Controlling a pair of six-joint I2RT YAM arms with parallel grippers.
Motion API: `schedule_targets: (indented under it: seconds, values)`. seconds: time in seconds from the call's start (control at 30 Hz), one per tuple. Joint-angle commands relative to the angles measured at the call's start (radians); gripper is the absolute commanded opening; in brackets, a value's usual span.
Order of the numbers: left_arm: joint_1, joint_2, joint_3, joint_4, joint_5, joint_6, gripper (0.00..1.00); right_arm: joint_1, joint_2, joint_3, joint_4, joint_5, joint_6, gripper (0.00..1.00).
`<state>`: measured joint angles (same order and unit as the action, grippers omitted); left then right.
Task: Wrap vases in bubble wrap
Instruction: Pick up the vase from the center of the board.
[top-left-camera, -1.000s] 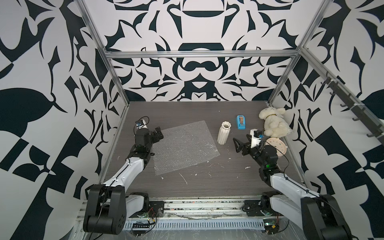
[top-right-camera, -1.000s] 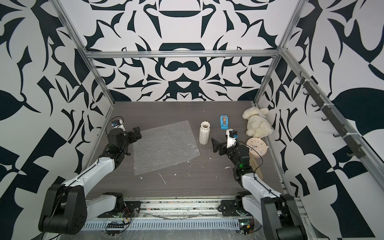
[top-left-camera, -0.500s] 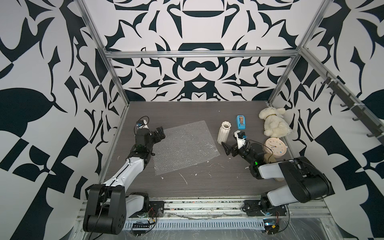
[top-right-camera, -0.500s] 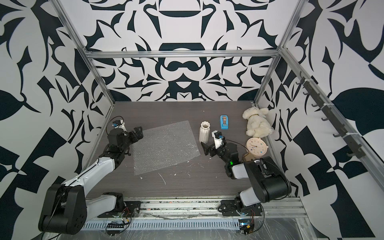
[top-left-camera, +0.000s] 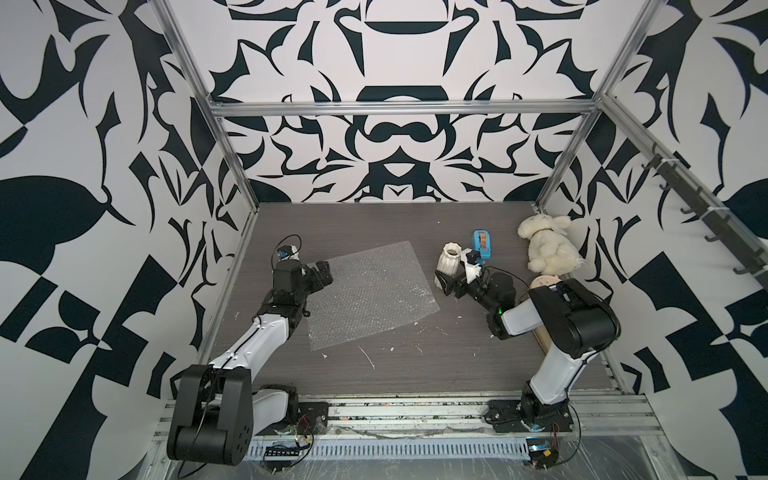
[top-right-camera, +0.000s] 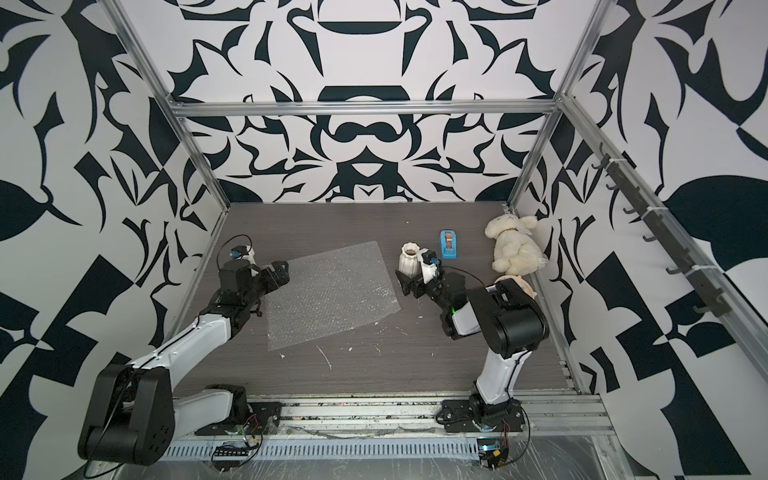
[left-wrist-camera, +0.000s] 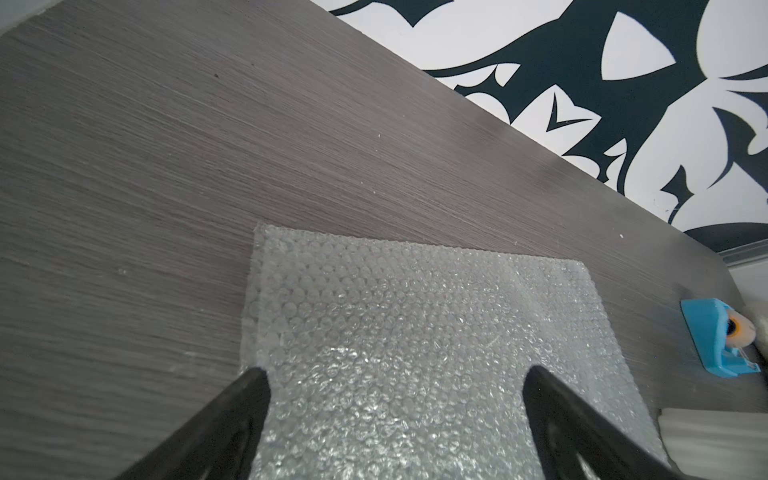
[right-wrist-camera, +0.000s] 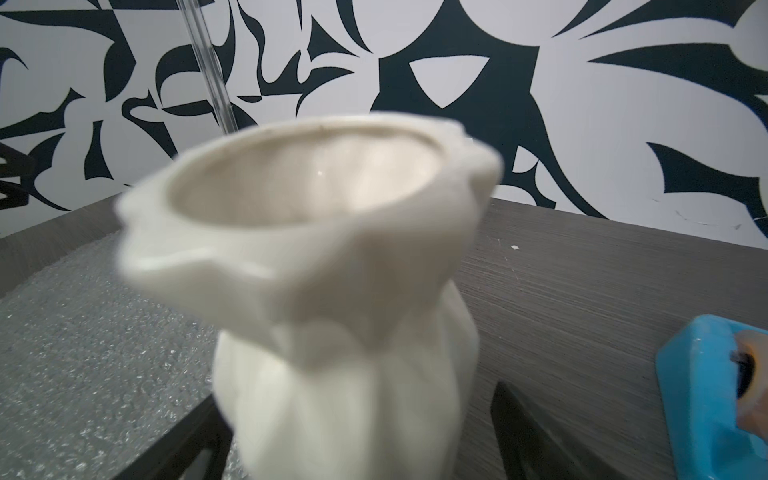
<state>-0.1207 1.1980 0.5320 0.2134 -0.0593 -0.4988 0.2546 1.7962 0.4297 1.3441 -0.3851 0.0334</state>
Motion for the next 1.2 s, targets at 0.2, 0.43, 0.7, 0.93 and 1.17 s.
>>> schedule_targets:
  seconds: [0.2,0.43,0.7,0.93,1.17]
  values:
    - [0.001,-0.033,-0.013,-0.057,0.009,0.005,1.0,-0.01,0.028,0.07,0.08,-0.082,0.033,0.88]
    - [0.001,-0.049,-0.006,-0.089,0.008,0.022,1.0,-0.014,0.028,0.07,0.08,-0.115,0.072,0.62]
    - [0.001,-0.074,0.0,-0.151,-0.001,0.022,0.99,-0.028,0.004,0.068,0.079,-0.117,0.115,0.44]
    - [0.0,-0.089,0.031,-0.275,-0.036,-0.014,1.0,-0.038,-0.213,0.167,-0.373,-0.116,0.075,0.4]
    - [0.1,-0.031,0.099,-0.505,0.017,-0.153,1.0,-0.031,-0.28,0.506,-1.127,-0.25,0.104,0.37]
